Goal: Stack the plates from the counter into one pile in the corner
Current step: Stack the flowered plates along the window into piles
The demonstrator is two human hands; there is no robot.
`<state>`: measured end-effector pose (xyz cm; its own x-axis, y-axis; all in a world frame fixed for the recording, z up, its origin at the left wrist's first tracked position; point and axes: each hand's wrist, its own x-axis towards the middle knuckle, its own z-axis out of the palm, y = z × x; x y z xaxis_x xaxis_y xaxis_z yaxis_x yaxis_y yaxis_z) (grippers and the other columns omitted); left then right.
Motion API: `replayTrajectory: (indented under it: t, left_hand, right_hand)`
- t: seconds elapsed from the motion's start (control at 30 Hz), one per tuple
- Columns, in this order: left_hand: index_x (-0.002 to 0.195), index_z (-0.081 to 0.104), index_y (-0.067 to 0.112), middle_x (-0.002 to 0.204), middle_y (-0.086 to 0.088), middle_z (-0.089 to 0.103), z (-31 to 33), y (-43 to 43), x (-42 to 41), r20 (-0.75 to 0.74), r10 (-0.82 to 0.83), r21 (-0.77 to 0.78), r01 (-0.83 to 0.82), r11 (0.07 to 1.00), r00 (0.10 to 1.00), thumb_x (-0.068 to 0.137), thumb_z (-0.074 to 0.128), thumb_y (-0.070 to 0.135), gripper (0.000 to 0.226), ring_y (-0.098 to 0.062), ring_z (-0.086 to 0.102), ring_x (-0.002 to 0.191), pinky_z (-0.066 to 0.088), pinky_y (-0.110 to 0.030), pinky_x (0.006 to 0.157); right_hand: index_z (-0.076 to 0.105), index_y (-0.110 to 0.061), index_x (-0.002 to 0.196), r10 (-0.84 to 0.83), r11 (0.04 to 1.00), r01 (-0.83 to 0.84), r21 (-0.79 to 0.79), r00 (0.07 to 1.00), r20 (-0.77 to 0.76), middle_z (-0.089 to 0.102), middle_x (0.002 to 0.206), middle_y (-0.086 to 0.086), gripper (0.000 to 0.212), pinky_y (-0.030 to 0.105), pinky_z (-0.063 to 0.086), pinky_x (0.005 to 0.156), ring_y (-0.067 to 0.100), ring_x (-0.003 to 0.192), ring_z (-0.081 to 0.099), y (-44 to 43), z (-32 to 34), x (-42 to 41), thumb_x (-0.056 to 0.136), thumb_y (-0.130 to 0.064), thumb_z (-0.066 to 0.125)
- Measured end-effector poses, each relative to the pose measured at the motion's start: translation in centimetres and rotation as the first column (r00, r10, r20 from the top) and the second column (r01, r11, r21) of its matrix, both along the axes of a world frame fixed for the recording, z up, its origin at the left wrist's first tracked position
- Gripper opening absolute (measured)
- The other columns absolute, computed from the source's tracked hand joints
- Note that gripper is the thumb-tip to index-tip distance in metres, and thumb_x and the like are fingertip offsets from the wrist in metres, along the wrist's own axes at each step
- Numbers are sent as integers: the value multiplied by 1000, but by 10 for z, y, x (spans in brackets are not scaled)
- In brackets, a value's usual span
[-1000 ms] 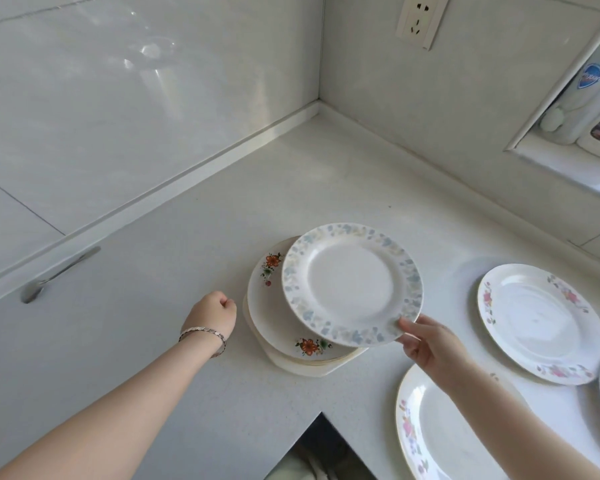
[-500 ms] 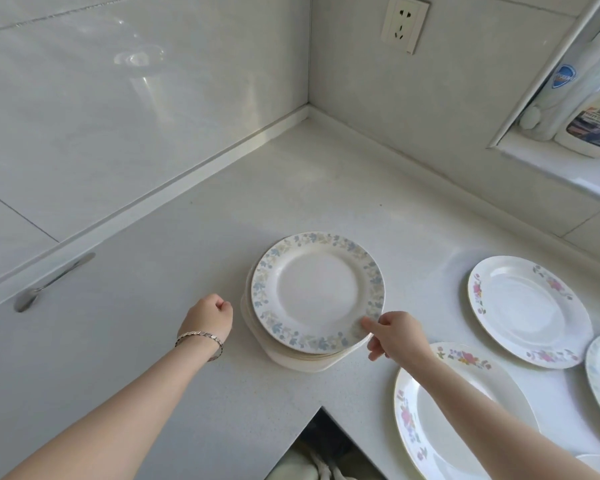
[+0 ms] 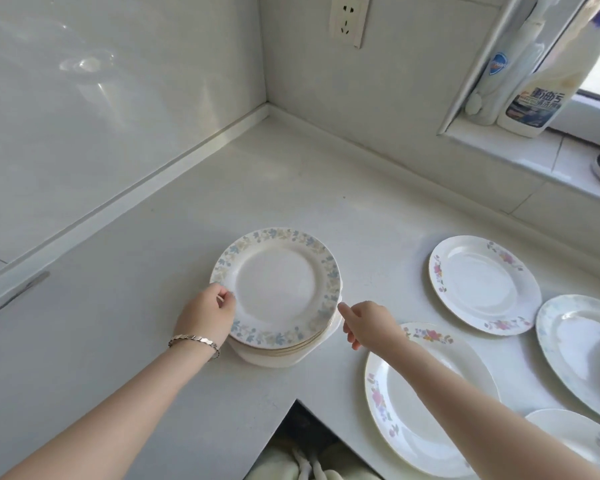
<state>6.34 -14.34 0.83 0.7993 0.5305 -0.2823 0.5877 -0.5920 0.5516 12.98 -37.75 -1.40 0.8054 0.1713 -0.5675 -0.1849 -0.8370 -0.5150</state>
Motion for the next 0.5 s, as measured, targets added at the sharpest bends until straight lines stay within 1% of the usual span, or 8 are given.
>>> replayTrajectory:
  t: [0.07, 0.13, 0.2, 0.23, 0.27, 0.33, 0.43, 0.5]
  left_hand:
    - [74, 54, 13, 73, -14, 69, 9, -33, 9, 41, -90, -30, 92, 995, 995, 90, 47, 19, 19, -34, 63, 73, 42, -30, 59]
    - [77, 58, 7, 71, -14, 70, 13, -72, 16, 50, -213, -111, 217, 970, 976, 90, 47, 19, 20, -33, 66, 72, 50, -34, 66]
    - [78, 58, 9, 62, -6, 67, 8, -113, 20, -1, -328, -235, 318, 918, 945, 91, 46, 21, 21, -25, 64, 58, 52, -32, 62]
    - [78, 56, 12, 62, -3, 65, 2, -133, 23, -56, -378, -283, 348, 894, 924, 91, 45, 22, 19, -21, 61, 55, 52, -30, 60]
    - [80, 54, 14, 67, -3, 65, -6, -151, 25, -106, -424, -314, 374, 873, 900, 90, 44, 23, 18, -20, 60, 57, 52, -31, 62]
    - [88, 55, 14, 87, -9, 68, -27, -183, 28, -233, -494, -297, 422, 856, 838, 89, 42, 25, 16, -25, 62, 75, 54, -35, 78]
    - [121, 49, 5, 121, -16, 61, -56, -210, 31, -453, -467, -262, 387, 884, 759, 90, 43, 25, 37, -31, 59, 112, 46, -36, 95]
    - [126, 48, 0, 127, -19, 58, -71, -218, 33, -484, -377, -297, 257, 920, 790, 88, 47, 20, 44, -33, 58, 116, 47, -37, 98]
  right_hand:
    - [55, -13, 66, -94, 996, 94, 14, 995, 15, 61, 60, -2, 43, 26, 47, 63, 14, 52, 58, -28, -1, 2, 95, -38, 36]
    - [56, -12, 69, -185, 983, 185, 13, 982, 30, 62, 63, -2, 39, 23, 43, 56, 14, 54, 59, -62, -1, 2, 94, -35, 36]
    - [58, -11, 74, -277, 961, 276, 14, 960, 39, 62, 64, -1, 36, 23, 42, 55, 14, 55, 60, -98, -2, -1, 94, -33, 38]
    - [58, -10, 76, -316, 949, 316, 8, 948, 46, 62, 64, -1, 34, 23, 42, 55, 13, 54, 59, -116, -2, -3, 93, -31, 38]
    - [58, -10, 77, -349, 937, 350, -9, 936, 51, 62, 63, -1, 33, 22, 42, 54, 13, 54, 59, -133, -3, -7, 93, -31, 39]
    - [59, -9, 78, -407, 911, 410, -50, 911, 58, 63, 62, -1, 32, 24, 44, 59, 14, 55, 60, -163, -5, -14, 93, -30, 40]
    - [61, -6, 82, -494, 866, 497, -64, 868, 57, 64, 62, 0, 32, 30, 50, 73, 15, 55, 61, -201, -10, -30, 92, -29, 41]
    - [62, -4, 84, -529, 844, 531, -77, 847, 53, 63, 61, -1, 33, 29, 49, 70, 14, 53, 60, -220, -14, -41, 91, -27, 41]
